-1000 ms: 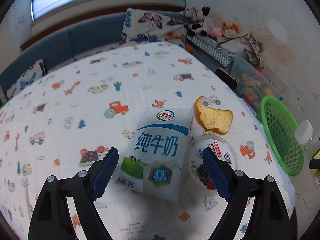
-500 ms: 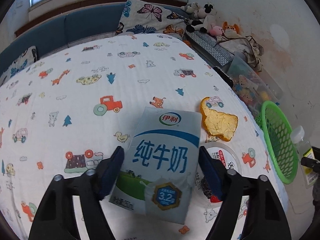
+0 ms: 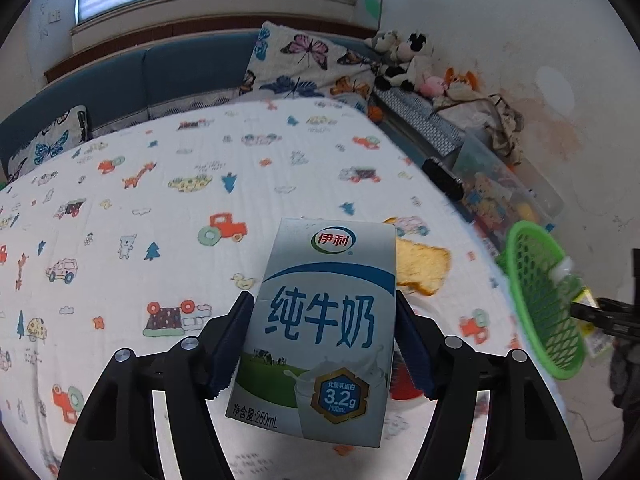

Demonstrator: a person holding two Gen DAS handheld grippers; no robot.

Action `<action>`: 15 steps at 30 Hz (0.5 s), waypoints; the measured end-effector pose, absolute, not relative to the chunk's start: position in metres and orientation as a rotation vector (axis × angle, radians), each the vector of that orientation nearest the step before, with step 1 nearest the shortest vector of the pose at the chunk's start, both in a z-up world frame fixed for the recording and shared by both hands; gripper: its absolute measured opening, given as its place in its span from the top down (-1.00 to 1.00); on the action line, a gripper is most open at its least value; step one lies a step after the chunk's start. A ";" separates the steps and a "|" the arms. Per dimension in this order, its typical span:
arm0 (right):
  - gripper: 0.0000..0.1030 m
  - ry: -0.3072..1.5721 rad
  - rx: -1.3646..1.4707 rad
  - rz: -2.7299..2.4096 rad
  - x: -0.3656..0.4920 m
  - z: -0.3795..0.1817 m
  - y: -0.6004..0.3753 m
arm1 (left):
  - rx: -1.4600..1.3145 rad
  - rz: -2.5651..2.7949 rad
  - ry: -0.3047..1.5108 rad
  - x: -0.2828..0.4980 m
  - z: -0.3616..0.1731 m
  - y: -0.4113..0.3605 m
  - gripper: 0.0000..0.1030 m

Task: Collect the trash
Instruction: 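Carry the juice bottle to the basket with right gripper while left grasps the milk carton, then carry the milk carton over the green basket with the left gripper and release it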

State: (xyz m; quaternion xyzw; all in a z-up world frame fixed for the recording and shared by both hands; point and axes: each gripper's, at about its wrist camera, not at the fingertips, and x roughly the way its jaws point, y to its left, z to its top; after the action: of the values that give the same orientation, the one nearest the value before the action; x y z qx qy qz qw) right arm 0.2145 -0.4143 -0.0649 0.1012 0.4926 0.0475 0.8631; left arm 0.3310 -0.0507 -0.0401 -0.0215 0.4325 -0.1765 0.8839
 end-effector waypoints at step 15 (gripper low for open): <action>-0.23 0.974 0.290 0.037 0.209 -0.062 -0.450 | -0.016 -0.525 0.827 0.282 0.002 -0.116 -0.29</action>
State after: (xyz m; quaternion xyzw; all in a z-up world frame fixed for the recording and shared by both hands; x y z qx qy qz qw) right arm 0.2086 -0.4501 -0.0622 0.1388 0.4665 0.0179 0.8734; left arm 0.2820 -0.1158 0.0016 -0.0076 0.3973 -0.2520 0.8824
